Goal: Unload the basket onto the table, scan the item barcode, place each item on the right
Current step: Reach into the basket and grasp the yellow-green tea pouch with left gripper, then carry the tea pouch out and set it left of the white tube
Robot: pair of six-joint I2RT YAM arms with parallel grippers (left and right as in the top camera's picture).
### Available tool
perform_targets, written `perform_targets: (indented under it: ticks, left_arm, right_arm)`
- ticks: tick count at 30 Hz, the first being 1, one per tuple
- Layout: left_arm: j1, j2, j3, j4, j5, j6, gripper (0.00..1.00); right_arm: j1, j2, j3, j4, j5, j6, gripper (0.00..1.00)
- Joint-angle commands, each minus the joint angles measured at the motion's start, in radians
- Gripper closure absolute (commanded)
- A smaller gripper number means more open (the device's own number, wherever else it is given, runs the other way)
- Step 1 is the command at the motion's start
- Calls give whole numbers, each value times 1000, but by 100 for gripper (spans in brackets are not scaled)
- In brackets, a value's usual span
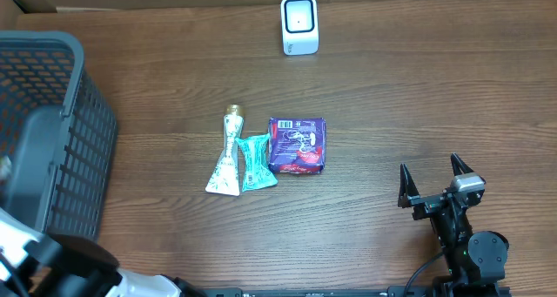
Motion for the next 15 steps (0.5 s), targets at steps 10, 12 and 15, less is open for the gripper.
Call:
perform_targets:
  ticks: [10, 12, 15]
  left_arm:
    - [-522, -235, 304, -104, 134, 389, 96]
    - [-631, -235, 303, -166, 127, 412, 96]
    - [-773, -223, 262, -258, 126, 418, 96]
  right_arm:
    - [4, -11, -11, 6, -6, 3, 0]
    - [4, -11, -11, 6, -6, 3, 0]
    - [4, -11, -11, 6, -6, 3, 0]
